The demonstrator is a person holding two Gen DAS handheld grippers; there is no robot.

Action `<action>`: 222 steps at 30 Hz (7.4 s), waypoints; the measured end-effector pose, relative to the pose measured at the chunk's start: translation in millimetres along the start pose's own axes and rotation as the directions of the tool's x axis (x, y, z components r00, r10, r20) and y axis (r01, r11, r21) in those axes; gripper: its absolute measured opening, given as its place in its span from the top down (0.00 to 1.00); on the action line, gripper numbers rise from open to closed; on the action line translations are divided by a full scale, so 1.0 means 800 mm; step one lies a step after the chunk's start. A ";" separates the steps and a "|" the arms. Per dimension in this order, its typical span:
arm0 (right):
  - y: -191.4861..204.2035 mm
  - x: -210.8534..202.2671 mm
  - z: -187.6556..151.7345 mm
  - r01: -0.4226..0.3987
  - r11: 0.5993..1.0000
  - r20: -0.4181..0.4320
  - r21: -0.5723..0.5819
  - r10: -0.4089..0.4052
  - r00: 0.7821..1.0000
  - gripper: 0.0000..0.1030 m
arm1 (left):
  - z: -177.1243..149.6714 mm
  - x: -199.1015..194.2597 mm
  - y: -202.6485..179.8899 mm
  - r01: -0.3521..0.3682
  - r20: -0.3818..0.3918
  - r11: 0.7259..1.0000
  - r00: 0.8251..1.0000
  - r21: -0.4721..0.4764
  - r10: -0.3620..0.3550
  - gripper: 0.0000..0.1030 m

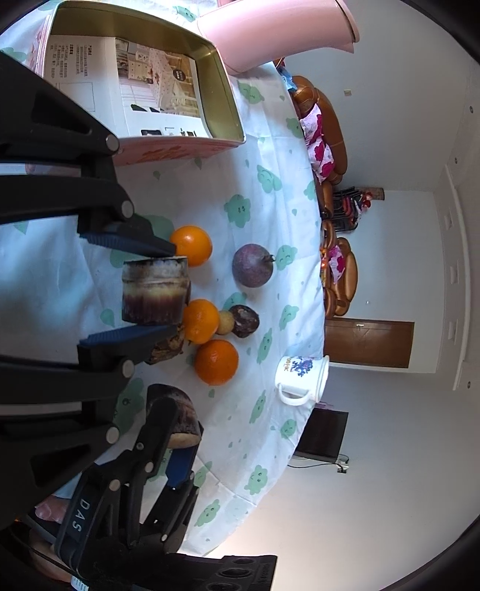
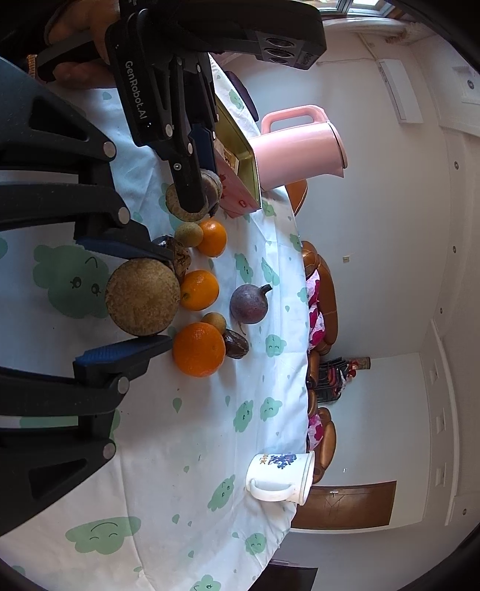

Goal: Organize fruits
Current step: 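Carry the chunk with the left tool while the right tool carries the tan fruit toward the tin, then lower the chunk into the tin and open the left tool while the right tool releases the tan fruit there, then grasp the dark brown round fruit with the right tool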

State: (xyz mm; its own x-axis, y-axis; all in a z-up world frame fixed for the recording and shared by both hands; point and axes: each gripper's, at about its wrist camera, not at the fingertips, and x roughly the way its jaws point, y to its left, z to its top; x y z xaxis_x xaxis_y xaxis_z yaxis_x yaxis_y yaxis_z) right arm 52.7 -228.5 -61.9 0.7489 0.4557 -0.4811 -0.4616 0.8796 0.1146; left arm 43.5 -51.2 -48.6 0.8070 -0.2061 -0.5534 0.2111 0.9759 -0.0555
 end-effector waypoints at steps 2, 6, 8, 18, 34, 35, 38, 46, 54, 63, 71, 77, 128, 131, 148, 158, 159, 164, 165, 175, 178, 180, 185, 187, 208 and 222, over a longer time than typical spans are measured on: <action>0.000 -0.002 0.000 -0.002 1.000 0.006 0.000 0.002 1.000 0.59 | 0.000 -0.002 0.001 -0.006 0.012 1.000 1.000 -0.002 0.006 0.64; 0.000 -0.004 -0.001 -0.006 1.000 0.023 -0.005 0.006 1.000 0.59 | -0.001 -0.007 0.002 -0.010 0.032 1.000 0.999 -0.007 0.010 0.64; 0.001 -0.006 -0.002 -0.008 1.000 0.033 -0.010 0.008 0.999 0.59 | -0.001 -0.009 0.003 -0.012 0.042 1.000 0.999 -0.011 0.013 0.64; 0.002 -0.012 -0.003 -0.015 1.000 0.059 -0.019 0.016 0.998 0.59 | -0.002 -0.018 0.001 -0.026 0.085 1.000 0.996 -0.001 0.026 0.64; 0.002 -0.021 -0.006 -0.022 0.999 0.106 -0.025 0.025 0.994 0.59 | -0.003 -0.029 0.000 -0.046 0.130 0.999 0.991 0.003 0.045 0.64; 0.003 -0.021 -0.006 -0.022 0.999 0.110 -0.026 0.025 0.994 0.59 | -0.003 -0.030 -0.001 -0.048 0.133 0.999 0.990 0.005 0.047 0.64; 0.003 -0.023 -0.006 -0.022 0.999 0.118 -0.029 0.026 0.993 0.59 | -0.004 -0.032 -0.003 -0.053 0.142 0.998 0.989 0.015 0.051 0.64; 0.005 -0.027 -0.008 -0.021 0.999 0.139 -0.040 0.026 0.990 0.59 | -0.005 -0.037 -0.007 -0.067 0.170 0.997 0.983 0.024 0.062 0.64; 0.005 -0.030 -0.009 -0.027 0.998 0.158 -0.051 0.035 0.987 0.59 | -0.006 -0.042 -0.008 -0.079 0.199 0.996 0.977 0.028 0.072 0.64; 0.008 -0.036 -0.012 -0.029 0.997 0.189 -0.072 0.042 0.981 0.59 | -0.008 -0.048 -0.009 -0.094 0.226 0.995 0.970 0.031 0.085 0.64; 0.011 -0.040 -0.012 -0.024 0.996 0.209 -0.083 0.041 0.977 0.59 | -0.008 -0.056 -0.013 -0.127 0.263 0.991 0.958 0.044 0.111 0.64; 0.013 -0.046 -0.004 -0.011 0.996 0.212 -0.088 0.029 0.977 0.59 | -0.005 -0.064 -0.012 -0.135 0.280 0.990 0.953 0.046 0.117 0.64; 0.117 0.051 0.139 -0.225 0.943 0.071 -0.246 0.249 0.966 0.59 | 0.014 -0.057 0.156 -0.325 0.082 0.935 0.937 -0.140 0.338 0.64; 0.133 0.066 0.139 -0.241 0.935 0.046 -0.258 0.261 0.964 0.59 | 0.010 -0.055 0.165 -0.334 0.064 0.930 0.936 -0.151 0.346 0.64; 0.196 0.154 0.120 -0.285 0.901 -0.092 -0.327 0.269 0.959 0.59 | -0.008 -0.057 0.191 -0.371 0.006 0.911 0.926 -0.183 0.378 0.64; 0.205 0.175 0.109 -0.302 0.894 -0.132 -0.330 0.273 0.953 0.59 | -0.009 -0.051 0.204 -0.362 -0.033 0.913 0.932 -0.190 0.362 0.64; 0.205 0.177 0.108 -0.303 0.895 -0.135 -0.328 0.273 0.953 0.59 | -0.009 -0.051 0.205 -0.363 -0.034 0.912 0.931 -0.189 0.364 0.64; 0.207 0.187 0.106 -0.300 0.897 -0.149 -0.324 0.265 0.953 0.59 | -0.009 -0.046 0.207 -0.366 -0.056 0.911 0.930 -0.189 0.362 0.64; 0.208 0.188 0.106 -0.300 0.897 -0.152 -0.324 0.264 0.953 0.59 | -0.009 -0.045 0.208 -0.364 -0.060 0.912 0.931 -0.189 0.359 0.64; 0.210 0.198 0.105 -0.293 0.903 -0.190 -0.316 0.242 0.951 0.59 | -0.010 -0.037 0.215 -0.357 -0.102 0.913 0.934 -0.200 0.343 0.64; 0.210 0.201 0.104 -0.296 0.902 -0.203 -0.314 0.240 0.949 0.59 | -0.011 -0.037 0.215 -0.355 -0.106 0.913 0.934 -0.199 0.340 0.64; 0.210 0.203 0.104 -0.294 0.902 -0.210 -0.315 0.235 0.949 0.59 | -0.011 -0.036 0.216 -0.352 -0.112 0.914 0.935 -0.199 0.336 0.64; 0.211 0.207 0.103 -0.289 0.905 -0.224 -0.313 0.225 0.948 0.59 | -0.011 -0.033 0.217 -0.336 -0.120 0.921 0.941 -0.198 0.317 0.63; 0.211 0.208 0.103 -0.289 0.905 -0.230 -0.312 0.223 0.947 0.59 | -0.011 -0.029 0.217 -0.328 -0.128 0.924 0.943 -0.199 0.307 0.63; 0.142 0.126 0.109 -0.126 0.957 -0.077 -0.262 0.109 0.991 0.28 | -0.002 -0.021 0.226 -0.299 -0.104 0.931 0.953 -0.211 0.283 0.32; 0.010 0.060 0.070 0.039 0.994 -0.090 -0.105 -0.048 0.995 0.27 | 0.022 -0.055 0.168 -0.297 0.075 0.937 0.946 -0.184 0.314 0.13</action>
State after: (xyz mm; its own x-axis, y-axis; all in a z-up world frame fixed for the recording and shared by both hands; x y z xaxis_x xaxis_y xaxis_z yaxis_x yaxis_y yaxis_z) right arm 111.6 -192.1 -35.8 0.7247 0.3986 -0.5620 -0.4797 0.8774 0.0037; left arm 46.3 88.0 -17.3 0.8712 0.1064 -0.4792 -0.1433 0.9888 -0.0410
